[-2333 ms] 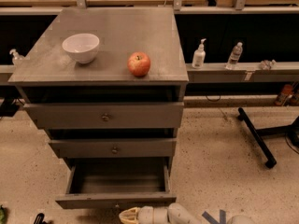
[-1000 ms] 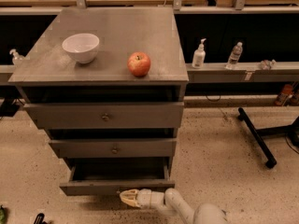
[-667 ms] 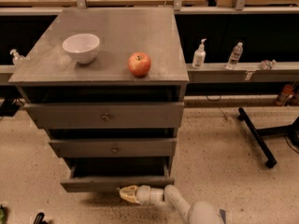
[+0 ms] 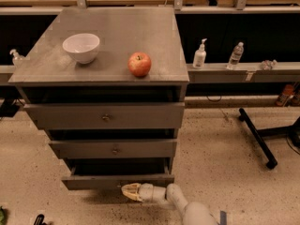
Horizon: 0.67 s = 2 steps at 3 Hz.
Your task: Close bottom drawer
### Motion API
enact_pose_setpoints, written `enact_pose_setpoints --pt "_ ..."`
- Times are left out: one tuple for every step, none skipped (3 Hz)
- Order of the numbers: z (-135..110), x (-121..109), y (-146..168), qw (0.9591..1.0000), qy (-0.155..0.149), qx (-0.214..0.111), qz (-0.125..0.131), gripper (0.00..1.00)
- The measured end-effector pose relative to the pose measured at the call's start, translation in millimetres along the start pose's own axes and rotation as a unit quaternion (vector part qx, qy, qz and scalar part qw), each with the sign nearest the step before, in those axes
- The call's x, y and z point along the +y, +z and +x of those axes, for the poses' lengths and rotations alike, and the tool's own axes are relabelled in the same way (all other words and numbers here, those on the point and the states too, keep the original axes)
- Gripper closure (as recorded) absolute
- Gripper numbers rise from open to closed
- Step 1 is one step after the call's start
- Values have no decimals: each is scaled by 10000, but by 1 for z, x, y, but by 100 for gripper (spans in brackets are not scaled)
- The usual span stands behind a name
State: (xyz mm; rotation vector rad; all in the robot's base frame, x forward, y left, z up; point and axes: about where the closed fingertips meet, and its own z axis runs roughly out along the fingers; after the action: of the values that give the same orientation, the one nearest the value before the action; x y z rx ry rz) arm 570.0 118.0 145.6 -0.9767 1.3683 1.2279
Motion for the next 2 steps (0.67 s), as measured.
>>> enact_pose_setpoints --pt "-1 -2 0 10000 -56 24 -3 100" --pt "-9 -17 -6 9988 -451 172 6 100"
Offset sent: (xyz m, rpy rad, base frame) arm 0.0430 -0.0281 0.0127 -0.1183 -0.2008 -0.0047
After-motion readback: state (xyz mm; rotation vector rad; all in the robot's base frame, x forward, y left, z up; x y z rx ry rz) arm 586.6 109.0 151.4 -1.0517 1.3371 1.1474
